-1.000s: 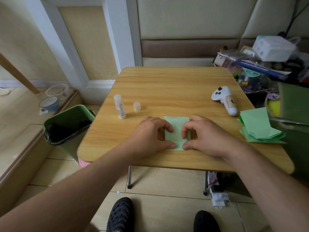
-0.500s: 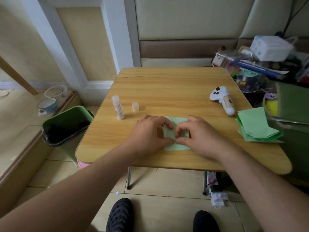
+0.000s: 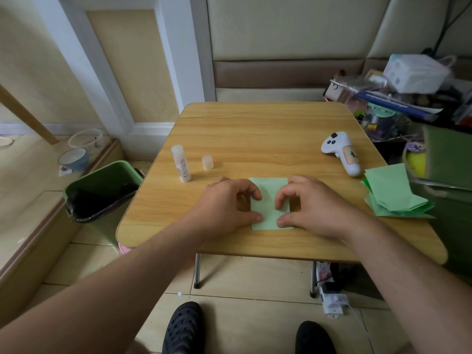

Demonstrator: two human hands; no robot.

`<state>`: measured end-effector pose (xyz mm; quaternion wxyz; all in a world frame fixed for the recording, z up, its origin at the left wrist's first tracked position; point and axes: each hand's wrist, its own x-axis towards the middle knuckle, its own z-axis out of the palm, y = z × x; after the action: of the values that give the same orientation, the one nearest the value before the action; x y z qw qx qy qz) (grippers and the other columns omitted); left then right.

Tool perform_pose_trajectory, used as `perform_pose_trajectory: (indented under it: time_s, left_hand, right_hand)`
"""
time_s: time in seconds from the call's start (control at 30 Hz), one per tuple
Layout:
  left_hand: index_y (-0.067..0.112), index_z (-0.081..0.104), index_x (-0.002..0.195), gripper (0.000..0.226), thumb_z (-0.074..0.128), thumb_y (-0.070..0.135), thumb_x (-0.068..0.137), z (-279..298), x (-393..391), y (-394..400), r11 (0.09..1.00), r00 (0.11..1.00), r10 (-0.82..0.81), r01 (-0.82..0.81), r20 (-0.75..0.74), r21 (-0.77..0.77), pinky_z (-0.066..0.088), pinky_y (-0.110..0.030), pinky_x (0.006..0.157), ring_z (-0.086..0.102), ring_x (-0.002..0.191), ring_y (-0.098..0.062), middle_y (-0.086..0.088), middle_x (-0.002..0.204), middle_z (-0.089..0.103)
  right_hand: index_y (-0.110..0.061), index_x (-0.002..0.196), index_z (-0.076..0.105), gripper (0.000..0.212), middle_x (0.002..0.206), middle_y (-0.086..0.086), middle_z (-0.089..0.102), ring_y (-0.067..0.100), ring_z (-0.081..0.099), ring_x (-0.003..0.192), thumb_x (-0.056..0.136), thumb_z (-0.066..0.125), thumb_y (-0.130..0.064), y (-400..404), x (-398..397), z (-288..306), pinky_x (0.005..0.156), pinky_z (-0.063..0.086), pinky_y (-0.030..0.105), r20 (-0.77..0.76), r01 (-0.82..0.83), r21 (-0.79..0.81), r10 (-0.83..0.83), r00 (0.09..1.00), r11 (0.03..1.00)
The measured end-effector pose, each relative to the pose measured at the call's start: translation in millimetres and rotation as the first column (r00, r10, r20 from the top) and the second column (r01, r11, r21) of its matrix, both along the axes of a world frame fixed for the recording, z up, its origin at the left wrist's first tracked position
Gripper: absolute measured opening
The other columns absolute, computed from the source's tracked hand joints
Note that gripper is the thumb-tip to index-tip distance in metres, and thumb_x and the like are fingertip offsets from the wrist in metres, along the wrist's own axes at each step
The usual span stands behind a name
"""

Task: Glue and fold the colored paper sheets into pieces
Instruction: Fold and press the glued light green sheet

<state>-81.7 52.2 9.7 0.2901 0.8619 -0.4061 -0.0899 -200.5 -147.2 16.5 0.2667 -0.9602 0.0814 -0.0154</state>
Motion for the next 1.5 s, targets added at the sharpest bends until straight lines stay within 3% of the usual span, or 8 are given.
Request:
perform_pose_trajectory:
  time_s: [0.5, 0.67, 1.5]
  left_hand:
    - [0.043, 0.068, 0.115, 0.042, 0.086, 0.050, 0.077, -2.8, 0.3, 1.2, 0.999, 1.000, -0.021, 0.020, 0.022, 0.040, 0.044, -0.032, 0.099, 0.052, 0.105, -0.006, 0.026, 0.096, 0.053]
    - [0.041, 0.068, 0.117, 0.043, 0.085, 0.049, 0.078, -3.1, 1.0, 0.4, 0.999, 0.999, -0.028, 0.027, 0.028, 0.039, 0.045, -0.035, 0.101, 0.053, 0.110, -0.009, 0.026, 0.095, 0.055]
    - [0.040, 0.066, 0.115, 0.034, 0.080, 0.042, 0.084, -9.4, 2.1, -4.9, 1.000, 0.999, 0.011, -0.011, 0.036, 0.003, 0.047, -0.033, 0.094, 0.054, 0.103, -0.009, 0.026, 0.090, 0.058]
  right_hand:
    - [-0.039, 0.095, 0.071, 0.021, 0.100, -0.021, 0.048, 0.005, 0.041, 0.107, 0.081, 0.087, -0.036, 5.5, -2.2, 4.4, 0.090, 0.033, 0.026, -0.051, -0.031, -0.030, 0.029, 0.998, 0.999]
    - [-0.042, 0.094, 0.070, 0.021, 0.102, -0.026, 0.043, 0.002, 0.036, 0.112, 0.081, 0.087, -0.039, 5.7, -2.2, 1.7, 0.100, 0.036, 0.032, -0.070, -0.017, -0.020, 0.016, 0.997, 1.000]
    - [-0.046, 0.097, 0.070, 0.020, 0.102, -0.028, 0.036, 0.002, 0.032, 0.118, 0.084, 0.083, -0.040, 7.0, -0.1, 2.1, 0.112, 0.037, 0.042, -0.124, -0.019, -0.023, 0.016, 0.992, 1.000]
